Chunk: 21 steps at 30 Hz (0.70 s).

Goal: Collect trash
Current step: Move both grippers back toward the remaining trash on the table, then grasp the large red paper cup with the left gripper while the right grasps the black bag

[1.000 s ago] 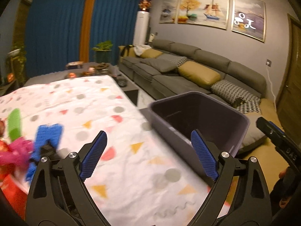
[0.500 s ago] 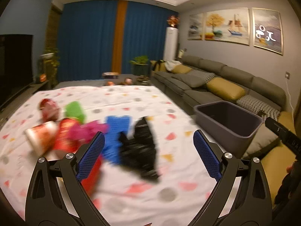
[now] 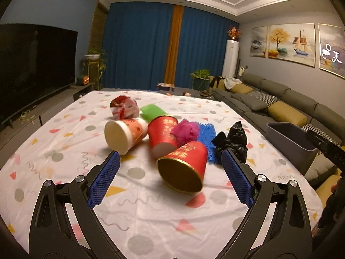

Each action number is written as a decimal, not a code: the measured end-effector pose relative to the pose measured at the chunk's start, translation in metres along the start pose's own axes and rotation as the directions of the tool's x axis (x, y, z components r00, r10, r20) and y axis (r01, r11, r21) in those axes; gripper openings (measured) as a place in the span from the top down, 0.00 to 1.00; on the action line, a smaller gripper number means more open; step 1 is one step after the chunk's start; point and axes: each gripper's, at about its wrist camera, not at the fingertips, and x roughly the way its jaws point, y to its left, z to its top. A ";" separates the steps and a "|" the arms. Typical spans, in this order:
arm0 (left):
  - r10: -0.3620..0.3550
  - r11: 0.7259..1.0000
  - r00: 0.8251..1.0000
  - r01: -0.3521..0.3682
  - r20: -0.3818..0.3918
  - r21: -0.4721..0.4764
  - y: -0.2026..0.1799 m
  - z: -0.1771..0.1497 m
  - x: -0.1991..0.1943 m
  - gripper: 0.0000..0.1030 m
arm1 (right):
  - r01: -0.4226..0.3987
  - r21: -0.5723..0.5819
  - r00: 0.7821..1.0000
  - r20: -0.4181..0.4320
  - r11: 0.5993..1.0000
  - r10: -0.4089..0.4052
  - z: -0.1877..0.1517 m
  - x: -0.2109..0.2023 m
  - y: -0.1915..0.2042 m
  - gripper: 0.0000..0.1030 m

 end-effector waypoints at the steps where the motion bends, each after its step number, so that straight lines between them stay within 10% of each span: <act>1: -0.007 1.000 1.000 0.007 -0.005 -0.001 0.001 -0.001 0.000 0.09 | -0.003 -0.009 1.000 -0.003 1.000 0.003 -0.001 0.002 0.005 0.28; 21: -0.149 0.987 0.960 0.131 -0.237 -0.091 -0.007 -0.012 0.068 0.58 | -0.057 -0.089 0.997 -0.062 0.994 0.052 -0.001 0.053 0.039 0.28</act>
